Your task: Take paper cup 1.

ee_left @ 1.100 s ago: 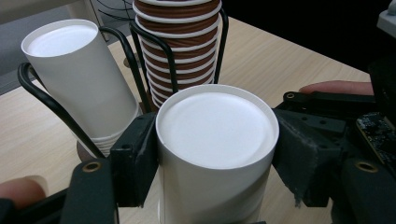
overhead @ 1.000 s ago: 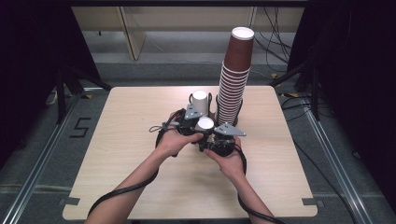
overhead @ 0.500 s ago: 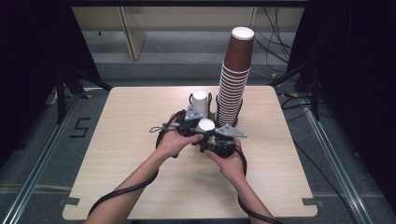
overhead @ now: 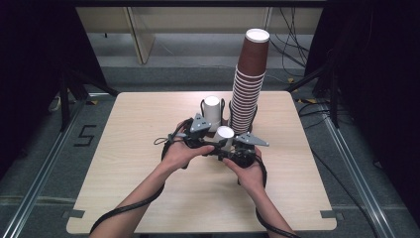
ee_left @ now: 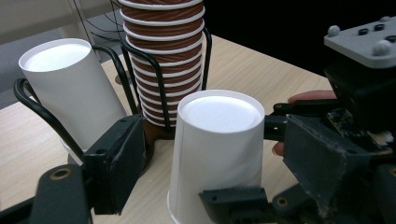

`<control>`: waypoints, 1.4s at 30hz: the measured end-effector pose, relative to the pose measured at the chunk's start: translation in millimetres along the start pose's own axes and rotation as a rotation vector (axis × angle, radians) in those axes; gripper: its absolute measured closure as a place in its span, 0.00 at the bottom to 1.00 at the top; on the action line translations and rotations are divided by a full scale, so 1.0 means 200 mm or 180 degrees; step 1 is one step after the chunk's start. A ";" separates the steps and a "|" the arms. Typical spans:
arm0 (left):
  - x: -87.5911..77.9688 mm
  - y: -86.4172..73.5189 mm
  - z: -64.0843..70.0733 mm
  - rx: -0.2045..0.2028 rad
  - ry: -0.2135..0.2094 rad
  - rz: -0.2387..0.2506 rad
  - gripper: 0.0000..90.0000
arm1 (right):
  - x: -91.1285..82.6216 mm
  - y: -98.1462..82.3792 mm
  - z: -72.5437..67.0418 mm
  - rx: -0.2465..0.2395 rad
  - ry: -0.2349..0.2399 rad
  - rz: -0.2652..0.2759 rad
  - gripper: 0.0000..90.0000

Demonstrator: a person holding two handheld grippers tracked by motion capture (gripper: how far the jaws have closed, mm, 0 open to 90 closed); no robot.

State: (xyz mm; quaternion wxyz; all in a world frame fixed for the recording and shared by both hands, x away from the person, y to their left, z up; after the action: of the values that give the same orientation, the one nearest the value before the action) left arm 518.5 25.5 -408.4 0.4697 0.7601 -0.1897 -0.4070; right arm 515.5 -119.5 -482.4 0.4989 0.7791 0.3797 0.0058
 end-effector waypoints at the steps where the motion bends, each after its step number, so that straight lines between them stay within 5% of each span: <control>1: -0.01 -0.01 0.00 -0.0010 0.0020 0.0035 0.22 | -0.01 0.00 0.01 -0.0004 0.0019 -0.0015 0.33; 10: -0.06 -0.04 0.02 0.0095 0.0015 0.0069 0.20 | -0.04 0.02 0.07 0.0150 -0.0037 0.0020 0.33; 13: -0.06 -0.07 0.04 0.0130 0.0003 0.0098 0.20 | -0.06 0.02 0.08 0.0392 0.0008 -0.0033 0.33; 15: -0.06 -0.09 0.05 0.0160 0.0006 0.0077 0.19 | -0.06 0.02 0.09 0.0364 -0.0008 -0.0039 0.33; 22: -0.07 -0.20 0.11 0.0264 -0.0027 0.0055 0.18 | -0.09 0.02 0.11 0.0681 0.0033 -0.0052 0.33; 29: -0.07 -0.26 0.13 0.0248 -0.0021 0.0053 0.18 | -0.11 0.01 0.09 0.0955 0.0122 -0.0090 0.33; 34: -0.07 -0.28 0.14 0.0254 -0.0041 0.0055 0.17 | -0.12 0.01 0.09 0.0948 0.0143 -0.0093 0.33; 42: -0.06 -0.30 0.15 0.0266 -0.0069 0.0072 0.17 | -0.12 0.00 0.10 0.1184 0.0244 -0.0104 0.33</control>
State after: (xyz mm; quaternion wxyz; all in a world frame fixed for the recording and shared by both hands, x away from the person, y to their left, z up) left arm 480.7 45.8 -461.9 0.4400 0.7724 -0.2202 -0.4016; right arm 505.0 -148.9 -483.7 0.3315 0.8508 0.4055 -0.0429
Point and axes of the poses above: each handheld gripper's, and its own axes: x roughly forward along the jaws, y roughly out of its top, z roughly to its right, the point moved 3 cm from there along x, roughly forward along the jaws, and after that the axes turned 15 degrees about x, right-handed, at the moved point
